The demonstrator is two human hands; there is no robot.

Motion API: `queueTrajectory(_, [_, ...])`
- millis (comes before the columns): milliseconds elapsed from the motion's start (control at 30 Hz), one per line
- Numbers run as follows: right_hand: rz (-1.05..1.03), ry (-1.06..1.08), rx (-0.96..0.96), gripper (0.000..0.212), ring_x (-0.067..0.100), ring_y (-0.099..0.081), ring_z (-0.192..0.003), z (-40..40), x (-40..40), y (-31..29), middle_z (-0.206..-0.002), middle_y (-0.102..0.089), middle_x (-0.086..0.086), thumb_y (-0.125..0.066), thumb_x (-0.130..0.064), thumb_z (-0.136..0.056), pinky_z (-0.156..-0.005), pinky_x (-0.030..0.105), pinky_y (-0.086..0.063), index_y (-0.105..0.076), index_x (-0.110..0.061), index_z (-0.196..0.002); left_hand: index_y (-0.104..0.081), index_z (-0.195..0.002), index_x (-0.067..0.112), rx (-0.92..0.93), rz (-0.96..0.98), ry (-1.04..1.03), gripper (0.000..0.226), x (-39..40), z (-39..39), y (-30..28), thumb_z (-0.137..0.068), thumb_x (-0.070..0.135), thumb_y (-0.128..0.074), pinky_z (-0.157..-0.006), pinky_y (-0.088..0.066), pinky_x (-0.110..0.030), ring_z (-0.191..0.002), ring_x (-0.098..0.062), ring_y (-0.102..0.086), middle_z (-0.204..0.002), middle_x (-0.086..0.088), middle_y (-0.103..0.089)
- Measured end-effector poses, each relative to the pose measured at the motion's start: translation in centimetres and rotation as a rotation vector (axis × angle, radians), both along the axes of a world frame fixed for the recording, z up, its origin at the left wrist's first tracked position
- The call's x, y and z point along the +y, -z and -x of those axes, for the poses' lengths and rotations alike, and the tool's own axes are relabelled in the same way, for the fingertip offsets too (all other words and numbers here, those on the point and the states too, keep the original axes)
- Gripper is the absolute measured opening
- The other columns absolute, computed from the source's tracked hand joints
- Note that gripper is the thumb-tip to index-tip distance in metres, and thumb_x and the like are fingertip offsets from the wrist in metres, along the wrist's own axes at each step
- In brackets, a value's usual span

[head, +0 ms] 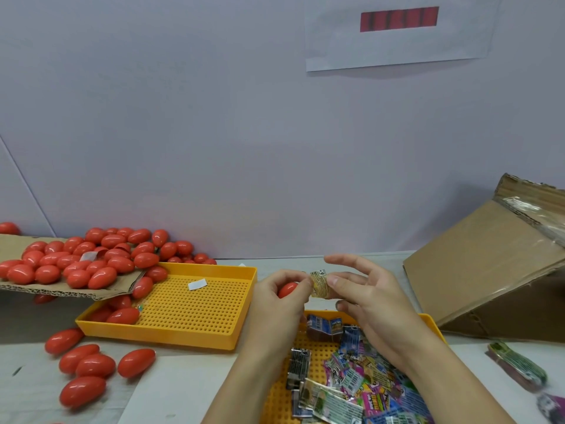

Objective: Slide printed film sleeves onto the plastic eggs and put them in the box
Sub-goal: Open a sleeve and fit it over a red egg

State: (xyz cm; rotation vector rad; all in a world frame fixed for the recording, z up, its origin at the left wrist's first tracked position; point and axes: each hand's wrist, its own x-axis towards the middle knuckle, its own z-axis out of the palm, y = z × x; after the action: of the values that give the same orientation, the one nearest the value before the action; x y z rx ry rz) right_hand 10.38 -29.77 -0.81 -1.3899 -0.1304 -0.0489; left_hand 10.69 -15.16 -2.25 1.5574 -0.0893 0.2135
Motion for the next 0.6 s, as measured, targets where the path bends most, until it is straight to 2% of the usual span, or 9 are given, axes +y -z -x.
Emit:
queueTrajectory(167, [0.035, -0.036, -0.017, 0.027, 0.017, -0.067, -0.082, 0.16, -0.03, -0.10, -0.093, -0.076, 0.012, -0.070, -0.011, -0.088, -0.068, 0.032, -0.046, -0.069, -0.024, -0.111, -0.072, -0.088, 0.020, 0.015, -0.006, 0.016, 0.006, 0.05, 0.09, -0.08, -0.088, 0.015, -0.068, -0.051, -0.044, -0.020, -0.051, -0.006, -0.051, -0.058, 0.009, -0.056])
queueTrajectory(233, [-0.001, -0.019, -0.019, 0.027, 0.017, -0.066, -0.079, 0.10, -0.01, -0.06, -0.091, -0.076, 0.013, -0.070, -0.009, -0.087, -0.066, 0.030, -0.047, -0.069, -0.023, -0.111, -0.066, -0.090, 0.022, 0.006, -0.011, 0.036, 0.008, 0.09, 0.19, -0.18, -0.088, 0.014, -0.068, -0.048, -0.041, -0.022, -0.048, -0.007, -0.048, -0.056, 0.008, -0.055])
queueTrajectory(367, [-0.112, 0.022, 0.017, 0.026, 0.013, -0.064, -0.070, -0.16, 0.00, 0.10, -0.087, -0.074, 0.015, -0.069, -0.005, -0.088, -0.058, 0.025, -0.048, -0.069, -0.017, -0.110, -0.052, -0.077, 0.024, -0.071, -0.022, 0.072, 0.022, 0.11, 0.45, -0.51, -0.087, 0.014, -0.069, -0.046, -0.039, -0.021, -0.051, -0.009, -0.046, -0.060, 0.006, -0.055])
queueTrajectory(500, [-0.183, 0.040, 0.070, 0.024, 0.013, -0.061, -0.065, -0.36, -0.15, 0.25, -0.082, -0.073, 0.013, -0.068, -0.003, -0.088, -0.053, 0.022, -0.048, -0.070, -0.015, -0.109, -0.062, -0.079, 0.028, -0.139, -0.068, 0.095, 0.018, -0.04, 0.77, -0.74, -0.087, 0.015, -0.073, -0.056, -0.046, -0.019, -0.057, -0.006, -0.052, -0.069, 0.002, -0.063])
queueTrajectory(600, [-0.193, 0.047, 0.094, 0.023, 0.014, -0.063, -0.067, -0.40, -0.24, 0.30, -0.083, -0.073, 0.012, -0.068, -0.004, -0.088, -0.052, 0.022, -0.049, -0.070, -0.017, -0.107, -0.070, -0.080, 0.028, -0.145, -0.075, 0.105, 0.015, -0.04, 0.88, -0.81, -0.087, 0.014, -0.072, -0.055, -0.046, -0.018, -0.057, -0.003, -0.054, -0.069, 0.003, -0.064])
